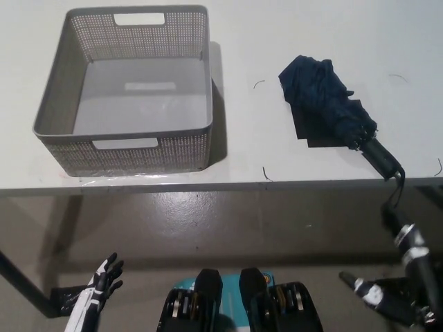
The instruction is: Use the right hand to pick up a umbrella on the right side and place it into a container on the lft side
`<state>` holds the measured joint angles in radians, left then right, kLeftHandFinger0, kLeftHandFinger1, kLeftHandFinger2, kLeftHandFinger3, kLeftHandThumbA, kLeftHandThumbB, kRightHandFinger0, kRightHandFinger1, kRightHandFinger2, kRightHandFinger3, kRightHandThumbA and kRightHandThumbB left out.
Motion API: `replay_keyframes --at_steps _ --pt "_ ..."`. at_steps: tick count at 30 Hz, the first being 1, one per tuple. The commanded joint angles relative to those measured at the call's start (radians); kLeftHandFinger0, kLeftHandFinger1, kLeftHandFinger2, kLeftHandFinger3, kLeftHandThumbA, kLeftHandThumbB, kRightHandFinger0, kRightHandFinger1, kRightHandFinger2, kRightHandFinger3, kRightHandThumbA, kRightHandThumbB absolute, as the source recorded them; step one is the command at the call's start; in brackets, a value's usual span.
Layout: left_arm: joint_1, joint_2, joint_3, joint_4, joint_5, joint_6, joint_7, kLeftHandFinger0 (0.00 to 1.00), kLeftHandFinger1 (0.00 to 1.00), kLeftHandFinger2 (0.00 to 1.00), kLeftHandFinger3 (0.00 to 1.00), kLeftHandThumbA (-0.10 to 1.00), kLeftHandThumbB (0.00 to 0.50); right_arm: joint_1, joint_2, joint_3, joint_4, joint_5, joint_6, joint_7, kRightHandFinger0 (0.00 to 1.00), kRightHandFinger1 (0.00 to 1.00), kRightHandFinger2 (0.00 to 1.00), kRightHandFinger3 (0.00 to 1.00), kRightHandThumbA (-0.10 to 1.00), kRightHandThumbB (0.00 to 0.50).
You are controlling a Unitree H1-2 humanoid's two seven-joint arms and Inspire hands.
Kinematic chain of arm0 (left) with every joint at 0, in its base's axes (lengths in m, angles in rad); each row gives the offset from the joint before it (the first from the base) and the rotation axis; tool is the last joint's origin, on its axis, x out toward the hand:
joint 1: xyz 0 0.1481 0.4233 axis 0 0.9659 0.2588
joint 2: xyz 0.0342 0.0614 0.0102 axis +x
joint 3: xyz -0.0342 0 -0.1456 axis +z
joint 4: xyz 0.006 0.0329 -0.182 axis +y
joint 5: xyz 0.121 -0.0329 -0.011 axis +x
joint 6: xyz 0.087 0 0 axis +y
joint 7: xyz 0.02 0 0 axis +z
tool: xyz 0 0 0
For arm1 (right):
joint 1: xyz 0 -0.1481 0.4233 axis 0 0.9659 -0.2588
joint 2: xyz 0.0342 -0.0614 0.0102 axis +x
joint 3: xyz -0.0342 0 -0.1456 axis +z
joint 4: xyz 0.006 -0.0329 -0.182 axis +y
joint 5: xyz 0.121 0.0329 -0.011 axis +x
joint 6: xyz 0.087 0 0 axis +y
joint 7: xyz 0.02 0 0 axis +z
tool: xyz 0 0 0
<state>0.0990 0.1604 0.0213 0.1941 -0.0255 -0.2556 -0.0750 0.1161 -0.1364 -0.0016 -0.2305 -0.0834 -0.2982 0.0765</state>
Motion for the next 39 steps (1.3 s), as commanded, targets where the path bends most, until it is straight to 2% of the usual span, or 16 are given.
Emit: replay_keyframes --at_steps 1,4,5,7,11,12,14,17,21,29,34,39 --pt "0.003 0.005 0.006 -0.018 -0.003 -0.056 -0.005 1.0 1.0 1.0 1.0 1.0 0.182 -0.142 -0.06 -0.08 -0.273 -0.144 0.214 -0.001 1.0 1.0 1.0 1.0 1.0 0.406" --pt "0.008 0.004 0.004 -0.017 -0.013 -0.063 -0.013 1.0 1.0 1.0 1.0 1.0 0.17 -0.25 -0.1 -0.099 -0.283 -0.148 0.317 0.02 1.0 1.0 1.0 1.0 1.0 0.394" --pt "0.009 0.004 0.004 -0.019 -0.015 -0.062 -0.014 1.0 1.0 1.0 1.0 1.0 0.168 -0.298 -0.112 -0.102 -0.278 -0.151 0.358 0.026 1.0 1.0 1.0 1.0 1.0 0.409" --pt "0.007 0.004 0.004 -0.02 -0.016 -0.056 -0.014 1.0 1.0 1.0 1.0 1.0 0.17 -0.419 -0.159 -0.096 -0.25 -0.237 0.442 0.053 1.0 1.0 1.0 1.0 1.0 0.408" --pt "0.015 0.002 0.006 -0.021 -0.013 -0.054 -0.009 1.0 1.0 1.0 1.0 1.0 0.188 -0.619 -0.23 -0.058 -0.114 -0.293 0.552 0.089 1.0 1.0 1.0 1.0 1.0 0.409" --pt "0.016 0.003 0.005 -0.019 -0.009 -0.06 -0.009 1.0 1.0 1.0 1.0 1.0 0.183 -0.698 -0.25 -0.037 -0.021 -0.319 0.559 0.091 1.0 1.0 1.0 1.0 1.0 0.393" --pt "0.01 0.005 0.005 -0.018 -0.009 -0.061 -0.01 1.0 1.0 1.0 1.0 1.0 0.183 -0.793 -0.271 -0.007 0.094 -0.341 0.57 0.094 1.0 1.0 1.0 1.0 1.0 0.39" --pt "0.012 0.005 0.006 -0.022 -0.008 -0.051 -0.009 1.0 1.0 1.0 1.0 1.0 0.188 -0.948 -0.303 0.057 0.317 -0.378 0.584 0.108 1.0 1.0 1.0 1.0 1.0 0.459" --pt "0.011 0.005 0.005 -0.028 -0.008 -0.046 -0.009 1.0 1.0 1.0 1.0 1.0 0.192 -1.099 -0.308 0.12 0.559 -0.393 0.584 0.105 1.0 1.0 1.0 1.0 1.0 0.464" --pt "0.021 -0.004 0.001 -0.021 -0.009 -0.057 -0.009 1.0 1.0 1.0 1.0 1.0 0.192 -1.322 -0.266 0.201 0.99 -0.391 0.57 0.052 1.0 1.0 1.0 1.0 1.0 0.459" --pt "0.03 -0.005 0.002 -0.03 -0.006 -0.059 -0.006 1.0 1.0 1.0 1.0 1.0 0.19 -1.436 -0.205 0.259 1.279 -0.392 0.574 0.025 1.0 1.0 1.0 1.0 1.0 0.476" --pt "0.027 -0.008 -0.001 -0.034 -0.003 -0.058 -0.007 1.0 1.0 1.0 1.0 1.0 0.191 -1.484 -0.173 0.294 1.466 -0.379 0.525 -0.01 1.0 1.0 1.0 1.0 1.0 0.49"
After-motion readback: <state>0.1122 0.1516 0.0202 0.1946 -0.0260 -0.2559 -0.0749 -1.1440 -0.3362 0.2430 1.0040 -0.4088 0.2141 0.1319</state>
